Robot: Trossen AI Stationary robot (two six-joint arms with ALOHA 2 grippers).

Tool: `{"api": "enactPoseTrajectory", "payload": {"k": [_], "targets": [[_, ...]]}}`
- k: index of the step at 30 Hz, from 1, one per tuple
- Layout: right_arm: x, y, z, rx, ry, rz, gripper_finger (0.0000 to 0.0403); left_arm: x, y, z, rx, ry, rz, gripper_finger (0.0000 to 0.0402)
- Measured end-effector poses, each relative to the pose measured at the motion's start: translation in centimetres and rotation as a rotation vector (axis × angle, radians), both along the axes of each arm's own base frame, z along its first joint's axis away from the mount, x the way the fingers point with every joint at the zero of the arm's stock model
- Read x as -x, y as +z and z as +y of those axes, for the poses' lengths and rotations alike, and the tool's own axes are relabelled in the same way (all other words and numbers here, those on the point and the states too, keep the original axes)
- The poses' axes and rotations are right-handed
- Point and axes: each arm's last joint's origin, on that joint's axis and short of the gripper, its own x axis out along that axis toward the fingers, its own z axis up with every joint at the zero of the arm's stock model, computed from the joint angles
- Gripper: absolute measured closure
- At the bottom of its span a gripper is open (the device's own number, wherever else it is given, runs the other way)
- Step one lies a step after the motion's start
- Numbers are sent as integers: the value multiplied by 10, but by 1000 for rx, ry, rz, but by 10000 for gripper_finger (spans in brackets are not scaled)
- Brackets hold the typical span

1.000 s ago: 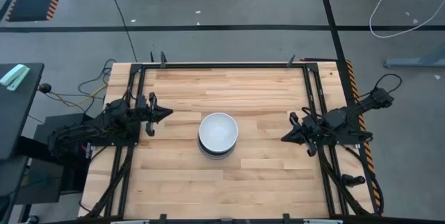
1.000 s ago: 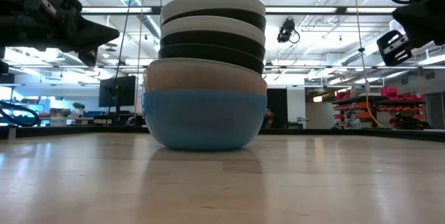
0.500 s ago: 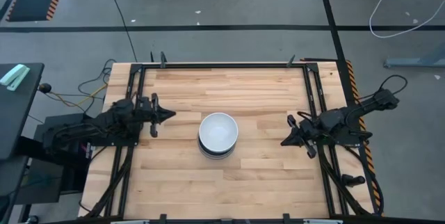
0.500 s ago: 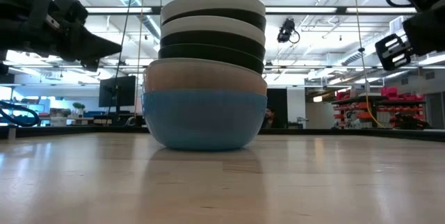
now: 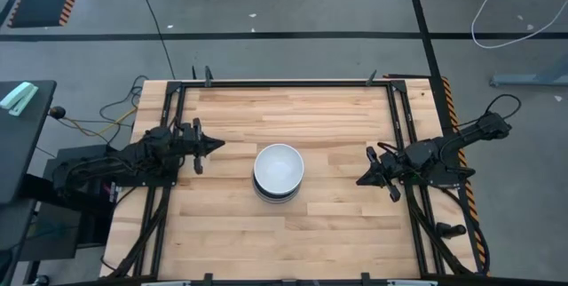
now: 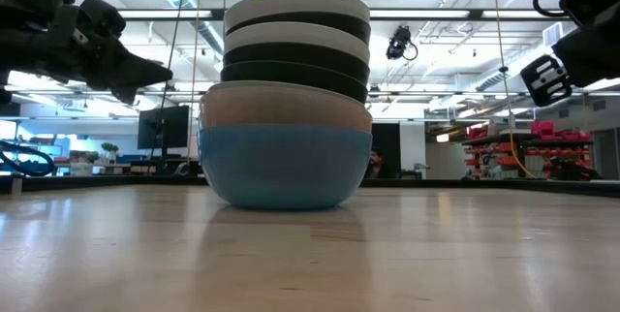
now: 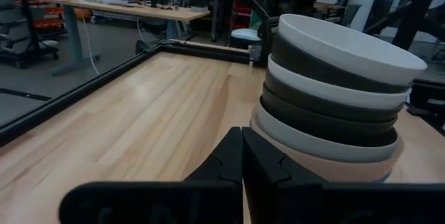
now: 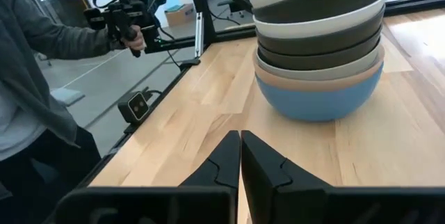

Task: Nest bowls inside each other
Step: Return to Home Position

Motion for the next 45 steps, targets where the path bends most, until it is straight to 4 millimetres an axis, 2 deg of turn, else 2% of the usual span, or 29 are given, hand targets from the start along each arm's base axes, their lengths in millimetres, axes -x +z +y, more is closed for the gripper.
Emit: {"api": "enactPoseTrajectory", "payload": {"k": [4,10,16,45], "targets": [[0,0,0,16,3,-6,383,0,0,1,22,32,-3,393],[0,0,0,18,4,-6,383,0,0,1,17,36,-4,356],[0,0,0,18,4,-7,382,0,1,1,16,37,-10,339],[0,0,0,18,4,-7,384,0,1,1,15,37,-13,349]]}}
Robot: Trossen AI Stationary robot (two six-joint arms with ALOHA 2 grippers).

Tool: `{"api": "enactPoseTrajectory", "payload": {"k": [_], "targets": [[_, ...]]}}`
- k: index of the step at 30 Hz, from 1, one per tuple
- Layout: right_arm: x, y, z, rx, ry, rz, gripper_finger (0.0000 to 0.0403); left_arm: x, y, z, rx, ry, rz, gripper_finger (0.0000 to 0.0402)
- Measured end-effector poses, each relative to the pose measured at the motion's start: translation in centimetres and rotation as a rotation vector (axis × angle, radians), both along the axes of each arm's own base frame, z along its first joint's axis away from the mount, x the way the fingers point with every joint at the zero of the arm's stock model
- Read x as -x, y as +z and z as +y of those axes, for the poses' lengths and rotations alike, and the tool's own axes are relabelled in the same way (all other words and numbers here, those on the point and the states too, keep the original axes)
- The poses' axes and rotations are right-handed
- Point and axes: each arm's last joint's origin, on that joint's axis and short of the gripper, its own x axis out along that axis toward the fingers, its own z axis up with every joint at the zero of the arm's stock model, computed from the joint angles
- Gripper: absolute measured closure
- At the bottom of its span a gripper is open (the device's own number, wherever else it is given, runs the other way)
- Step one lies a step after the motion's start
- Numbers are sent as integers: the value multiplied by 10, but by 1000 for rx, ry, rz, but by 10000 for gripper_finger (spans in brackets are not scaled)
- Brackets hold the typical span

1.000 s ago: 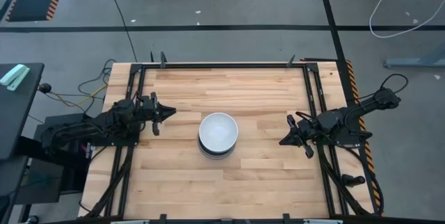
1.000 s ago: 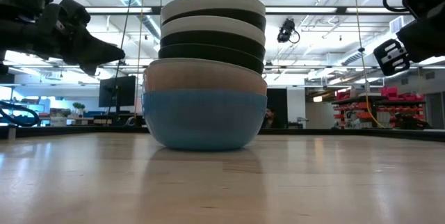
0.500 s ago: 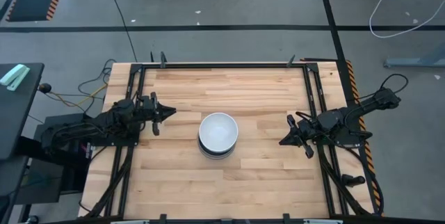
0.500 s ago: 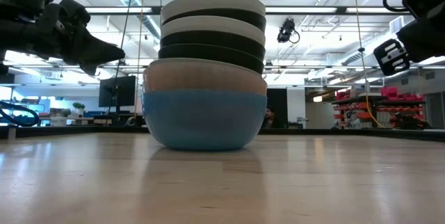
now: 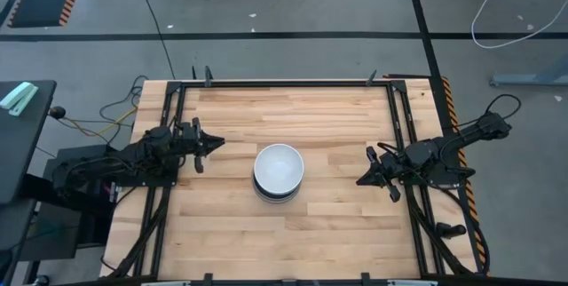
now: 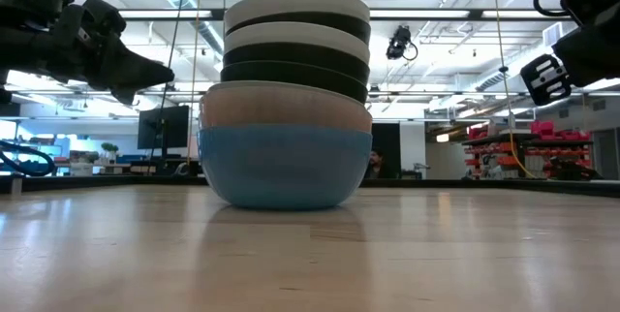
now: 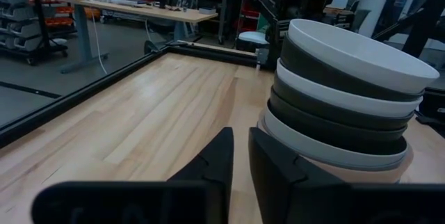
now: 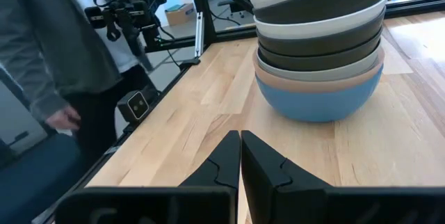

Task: Nest bowls inside each other
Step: Return to Home Position

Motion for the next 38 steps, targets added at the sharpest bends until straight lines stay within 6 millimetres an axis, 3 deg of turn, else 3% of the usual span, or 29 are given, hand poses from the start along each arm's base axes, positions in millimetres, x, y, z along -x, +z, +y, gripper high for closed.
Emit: {"api": "enactPoseTrajectory", "payload": {"k": [38], "targets": [[0,0,0,0,0,0,384,0,0,0,0,0,0,344]]}}
